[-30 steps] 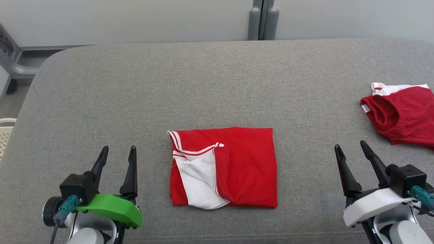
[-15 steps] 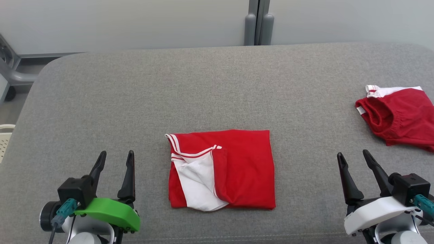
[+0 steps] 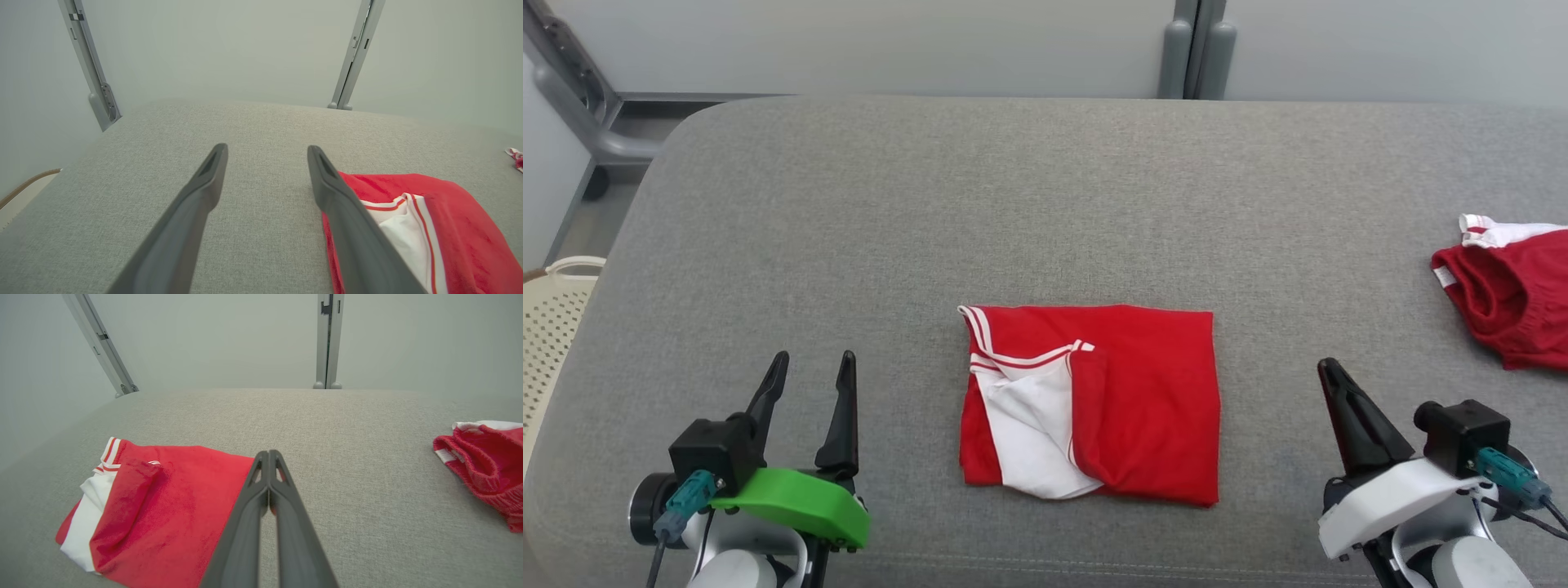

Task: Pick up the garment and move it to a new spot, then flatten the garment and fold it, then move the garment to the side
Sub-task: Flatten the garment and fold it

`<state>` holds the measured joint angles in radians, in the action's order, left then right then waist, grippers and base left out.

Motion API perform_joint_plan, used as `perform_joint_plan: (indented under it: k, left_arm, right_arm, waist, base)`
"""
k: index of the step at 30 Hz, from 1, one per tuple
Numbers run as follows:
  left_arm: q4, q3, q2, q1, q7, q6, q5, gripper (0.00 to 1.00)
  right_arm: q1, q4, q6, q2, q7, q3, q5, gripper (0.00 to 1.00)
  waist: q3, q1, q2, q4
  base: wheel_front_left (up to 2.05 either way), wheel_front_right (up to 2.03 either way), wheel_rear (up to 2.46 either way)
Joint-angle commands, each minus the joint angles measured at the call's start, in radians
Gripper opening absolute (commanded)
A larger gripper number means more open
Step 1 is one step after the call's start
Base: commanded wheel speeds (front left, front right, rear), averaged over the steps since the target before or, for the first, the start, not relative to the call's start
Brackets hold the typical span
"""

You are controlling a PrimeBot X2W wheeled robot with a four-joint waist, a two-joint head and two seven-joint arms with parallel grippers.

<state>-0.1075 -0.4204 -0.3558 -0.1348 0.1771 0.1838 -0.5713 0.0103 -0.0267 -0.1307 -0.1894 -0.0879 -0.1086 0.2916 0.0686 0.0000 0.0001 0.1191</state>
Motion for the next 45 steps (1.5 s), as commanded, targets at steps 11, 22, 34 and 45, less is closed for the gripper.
perform_joint_plan:
  k: [11, 22, 34, 45]
  left_arm:
    - [-0.050, -0.021, 0.049, -0.069, 0.038, -0.038, -0.012, 1.00]
    - [-0.092, -0.028, 0.079, -0.122, 0.062, -0.060, -0.004, 1.00]
    - [-0.124, -0.021, 0.093, -0.143, 0.075, -0.074, -0.004, 1.00]
    - [-0.132, -0.002, 0.082, -0.134, 0.082, -0.077, 0.001, 1.00]
  right_arm:
    - [-0.157, -0.187, 0.000, -0.034, -0.015, -0.211, 0.075, 0.00]
    - [-0.286, -0.370, 0.000, -0.025, -0.066, -0.355, 0.142, 0.00]
    - [-0.404, -0.479, 0.000, 0.001, -0.091, -0.653, 0.260, 0.00]
    - [-0.455, -0.468, 0.000, -0.023, -0.168, -0.674, 0.332, 0.00]
  waist:
    - [0.106, 0.0000, -0.0001, 0.155]
    - [0.153, 0.0000, -0.0001, 0.211]
    - [0.170, 0.0000, -0.0001, 0.223]
    - [0.161, 0.0000, -0.0001, 0.175]
  base:
    - [0.00, 0.00, 0.00]
    - [0.00, 0.00, 0.00]
    - [0.00, 0.00, 0.00]
    - [0.00, 0.00, 0.00]
